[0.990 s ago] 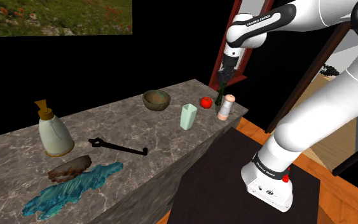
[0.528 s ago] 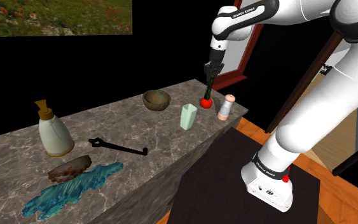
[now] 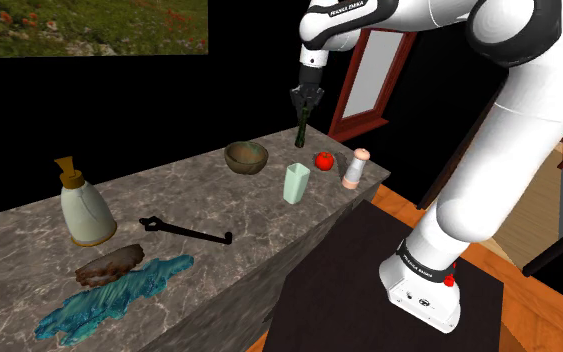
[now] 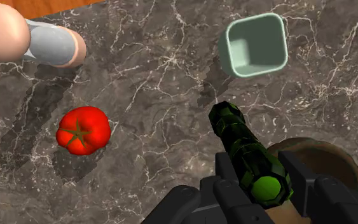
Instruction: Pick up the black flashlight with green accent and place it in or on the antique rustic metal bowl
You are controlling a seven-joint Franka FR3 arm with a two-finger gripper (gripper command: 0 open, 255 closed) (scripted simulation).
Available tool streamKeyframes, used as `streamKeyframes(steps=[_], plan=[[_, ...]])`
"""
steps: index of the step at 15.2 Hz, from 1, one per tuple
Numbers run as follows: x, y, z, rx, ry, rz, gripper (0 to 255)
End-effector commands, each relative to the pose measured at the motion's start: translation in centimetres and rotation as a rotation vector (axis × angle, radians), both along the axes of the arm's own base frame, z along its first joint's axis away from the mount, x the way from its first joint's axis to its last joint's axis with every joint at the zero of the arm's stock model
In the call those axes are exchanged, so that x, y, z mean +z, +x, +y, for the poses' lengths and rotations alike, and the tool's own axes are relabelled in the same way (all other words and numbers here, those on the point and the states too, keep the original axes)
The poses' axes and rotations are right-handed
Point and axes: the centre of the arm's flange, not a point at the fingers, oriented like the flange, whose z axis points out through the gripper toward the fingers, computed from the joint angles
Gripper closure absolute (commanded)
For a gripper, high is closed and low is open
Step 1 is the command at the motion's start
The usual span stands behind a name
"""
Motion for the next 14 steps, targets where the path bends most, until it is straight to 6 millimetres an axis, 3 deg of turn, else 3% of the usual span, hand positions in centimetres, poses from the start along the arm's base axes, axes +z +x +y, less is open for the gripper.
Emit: streamKeyframes(steps=[1, 14], plan=[[0.2, 2.3, 1.2, -0.001, 0.001, 0.000, 255], [2.5, 17.2, 9.7, -0.001, 0.001, 0.000, 255]])
